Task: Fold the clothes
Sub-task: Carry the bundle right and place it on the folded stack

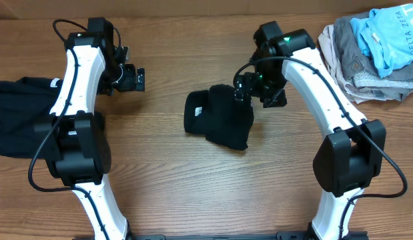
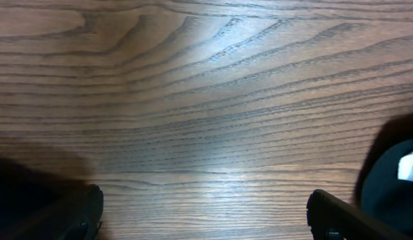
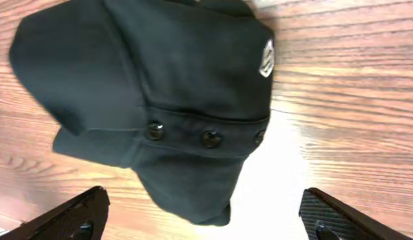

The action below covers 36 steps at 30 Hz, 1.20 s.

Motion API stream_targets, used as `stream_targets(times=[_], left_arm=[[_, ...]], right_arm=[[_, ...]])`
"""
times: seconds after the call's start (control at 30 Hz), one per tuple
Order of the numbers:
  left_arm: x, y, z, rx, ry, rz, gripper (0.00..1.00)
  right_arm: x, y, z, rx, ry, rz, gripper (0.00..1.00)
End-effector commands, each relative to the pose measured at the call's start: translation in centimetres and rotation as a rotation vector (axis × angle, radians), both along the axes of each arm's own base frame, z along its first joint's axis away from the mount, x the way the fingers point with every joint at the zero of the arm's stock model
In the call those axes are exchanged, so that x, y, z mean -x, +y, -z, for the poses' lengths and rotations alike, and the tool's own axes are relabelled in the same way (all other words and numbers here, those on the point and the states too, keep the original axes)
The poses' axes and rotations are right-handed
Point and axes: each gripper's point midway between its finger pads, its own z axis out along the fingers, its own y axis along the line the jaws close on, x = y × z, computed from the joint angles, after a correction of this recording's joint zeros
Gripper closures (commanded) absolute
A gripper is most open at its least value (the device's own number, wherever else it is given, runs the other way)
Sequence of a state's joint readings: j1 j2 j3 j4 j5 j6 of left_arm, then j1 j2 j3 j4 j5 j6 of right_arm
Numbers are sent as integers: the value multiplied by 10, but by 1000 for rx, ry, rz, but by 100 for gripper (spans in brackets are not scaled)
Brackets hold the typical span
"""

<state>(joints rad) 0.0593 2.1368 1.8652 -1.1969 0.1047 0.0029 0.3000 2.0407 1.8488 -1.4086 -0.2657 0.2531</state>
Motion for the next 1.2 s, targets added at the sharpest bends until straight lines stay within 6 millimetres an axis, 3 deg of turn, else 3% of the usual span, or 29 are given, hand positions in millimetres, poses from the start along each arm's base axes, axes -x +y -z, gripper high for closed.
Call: stream_targets(times=[0.0,0.2,0.43,0.63,0.73,0.83,0.9,0.97,1.17], left_arm=[[-4,-8,-7,23,-21,32,0],[-3,-9,-6,23,-18,34,0],[-3,-9,-6,23,-18,40,0],[-3,-9,-6,23,-18,40,0],[-3,-9,-6,23,-18,40,0],[-3,-9,-6,23,-18,40,0],[-3,-9,-6,23,-17,40,0],[-3,-9,-6,23,-17,40,0],[-2,-9,-4,23,-12,39,0]], right_arm=[[10,4,4,-71,18,-26,3],[22,18,44,-171,63,-24,0],[17,25,83,-217,12,17,0],[19,64,104,-389,-15,55,0],[18,88,102,-494,-28,80,0],[15,99,101,-524,-44,106,27],[12,105,99,-538,-64,99,69],[6,108,95,-555,-83,110,96],[-18,113,69,-652,-190,88,96]])
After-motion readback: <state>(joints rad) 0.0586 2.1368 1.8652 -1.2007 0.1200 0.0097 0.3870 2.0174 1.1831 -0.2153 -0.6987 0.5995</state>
